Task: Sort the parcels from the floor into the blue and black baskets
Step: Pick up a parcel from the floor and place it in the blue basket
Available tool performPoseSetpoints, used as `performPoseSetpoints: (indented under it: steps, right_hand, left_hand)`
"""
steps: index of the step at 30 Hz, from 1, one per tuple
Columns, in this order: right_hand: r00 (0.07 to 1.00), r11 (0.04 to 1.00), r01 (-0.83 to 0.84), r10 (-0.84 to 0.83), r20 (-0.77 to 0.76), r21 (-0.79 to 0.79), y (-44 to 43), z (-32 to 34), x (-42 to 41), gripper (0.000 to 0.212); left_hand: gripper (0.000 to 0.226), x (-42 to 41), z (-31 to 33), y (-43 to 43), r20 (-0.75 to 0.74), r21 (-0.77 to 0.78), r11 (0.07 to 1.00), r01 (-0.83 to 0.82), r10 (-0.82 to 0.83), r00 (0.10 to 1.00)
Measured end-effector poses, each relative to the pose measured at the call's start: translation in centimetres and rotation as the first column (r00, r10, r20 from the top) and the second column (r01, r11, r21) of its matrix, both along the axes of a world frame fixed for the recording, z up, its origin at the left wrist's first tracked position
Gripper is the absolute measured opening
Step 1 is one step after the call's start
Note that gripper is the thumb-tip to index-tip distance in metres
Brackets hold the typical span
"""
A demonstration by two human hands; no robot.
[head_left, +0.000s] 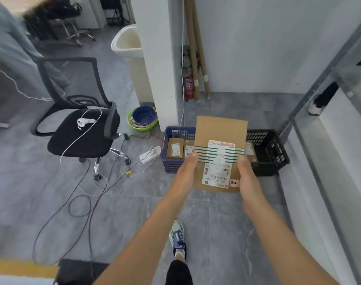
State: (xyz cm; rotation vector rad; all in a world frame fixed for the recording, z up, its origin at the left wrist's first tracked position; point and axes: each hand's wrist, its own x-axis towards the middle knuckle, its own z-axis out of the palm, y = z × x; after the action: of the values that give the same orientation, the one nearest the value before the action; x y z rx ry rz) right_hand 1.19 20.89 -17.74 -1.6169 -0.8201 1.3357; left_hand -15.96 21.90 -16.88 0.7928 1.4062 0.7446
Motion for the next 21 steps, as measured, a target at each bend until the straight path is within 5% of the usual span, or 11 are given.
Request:
performPoseSetpoints:
  steps: [21]
  right_hand:
    - [0.996, 0.935, -0.073, 0.052, -0.068, -0.347, 33.2, -13.5, -6.7, 0.042]
  left_hand:
    - [0.046, -7.2, -13.6, 32.6, -0.09, -0.299, 0.952, -0.071, 0.046, 0.995]
